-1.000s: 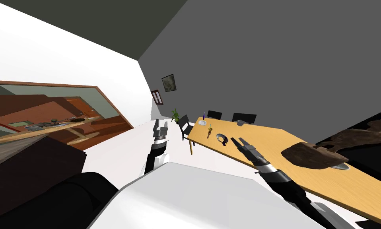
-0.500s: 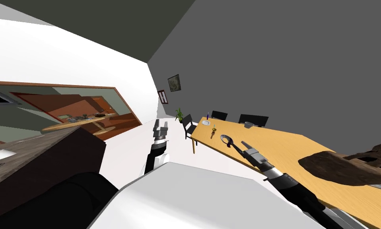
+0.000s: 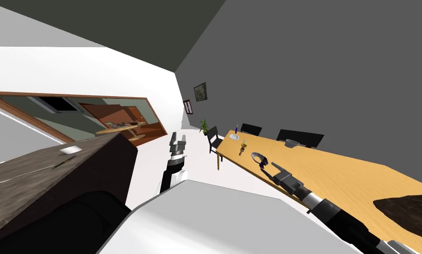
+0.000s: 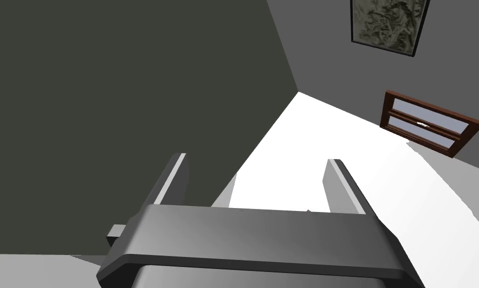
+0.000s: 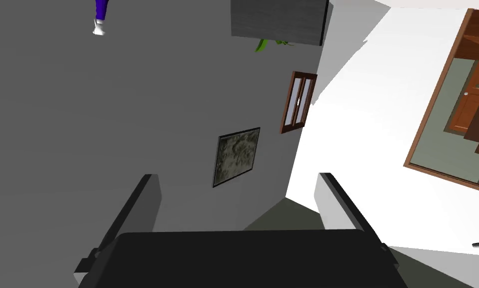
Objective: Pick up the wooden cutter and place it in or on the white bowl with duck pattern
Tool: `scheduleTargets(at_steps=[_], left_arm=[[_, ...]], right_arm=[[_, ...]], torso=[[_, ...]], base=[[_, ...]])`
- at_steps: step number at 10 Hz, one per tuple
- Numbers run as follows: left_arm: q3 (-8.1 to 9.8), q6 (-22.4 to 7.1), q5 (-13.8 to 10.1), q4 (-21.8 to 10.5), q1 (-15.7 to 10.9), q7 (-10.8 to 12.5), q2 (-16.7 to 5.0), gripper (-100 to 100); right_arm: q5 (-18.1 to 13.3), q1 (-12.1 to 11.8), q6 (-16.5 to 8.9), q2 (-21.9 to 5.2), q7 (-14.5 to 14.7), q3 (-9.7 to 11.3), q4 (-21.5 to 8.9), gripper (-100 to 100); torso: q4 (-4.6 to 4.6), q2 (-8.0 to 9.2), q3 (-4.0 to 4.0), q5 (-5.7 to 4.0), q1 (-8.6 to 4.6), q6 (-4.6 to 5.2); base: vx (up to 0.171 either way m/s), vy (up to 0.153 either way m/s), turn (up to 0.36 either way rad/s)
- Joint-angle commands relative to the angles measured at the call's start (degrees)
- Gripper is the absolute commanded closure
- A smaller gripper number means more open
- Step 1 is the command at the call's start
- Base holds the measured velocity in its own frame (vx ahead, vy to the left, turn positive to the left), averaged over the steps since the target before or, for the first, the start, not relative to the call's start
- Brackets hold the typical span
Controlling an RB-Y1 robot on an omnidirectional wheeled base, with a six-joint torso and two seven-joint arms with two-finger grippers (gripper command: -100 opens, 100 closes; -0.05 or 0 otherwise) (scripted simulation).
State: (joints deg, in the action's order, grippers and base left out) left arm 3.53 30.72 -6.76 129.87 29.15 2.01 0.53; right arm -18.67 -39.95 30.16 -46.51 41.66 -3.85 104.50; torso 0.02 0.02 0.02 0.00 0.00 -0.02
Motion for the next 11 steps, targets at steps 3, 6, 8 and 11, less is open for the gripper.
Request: scheduleTargets(at_steps=[3,6,8,11], left_arm=[[0.00,0.0,0.0,0.0,0.0,0.0,0.0,0],[0.01,0.0,0.0,0.0,0.0,0.0,0.0,0],[0.01,0.0,0.0,0.0,0.0,0.0,0.0,0],[0.01,0.0,0.0,0.0,0.0,0.0,0.0,0]], right_arm=[[-3.2,-1.2,0.0,-4.5,4.4,0.4,-3.4,-100],[-7.4,-1.9,0.0,-9.3,9.3,1.5,-8.3,-100],[-9.5,-2.1,-0.1,-11.3,12.0,2.2,-10.9,-100],[-11.5,-2.2,-0.4,-13.2,14.8,3.1,-14.4,-100]], torso=[[0.00,-0.02,-0.01,-0.01,-0.02,0.02],[-0.01,-0.06,-0.03,-0.01,-0.04,0.07],[-0.02,-0.10,-0.06,-0.01,-0.05,0.08],[-0.04,-0.18,-0.10,-0.01,-0.07,0.01]], base=[[-0.006,0.020,0.179],[0.006,0.021,0.255],[0.019,0.015,0.251],[0.030,0.006,0.197]])
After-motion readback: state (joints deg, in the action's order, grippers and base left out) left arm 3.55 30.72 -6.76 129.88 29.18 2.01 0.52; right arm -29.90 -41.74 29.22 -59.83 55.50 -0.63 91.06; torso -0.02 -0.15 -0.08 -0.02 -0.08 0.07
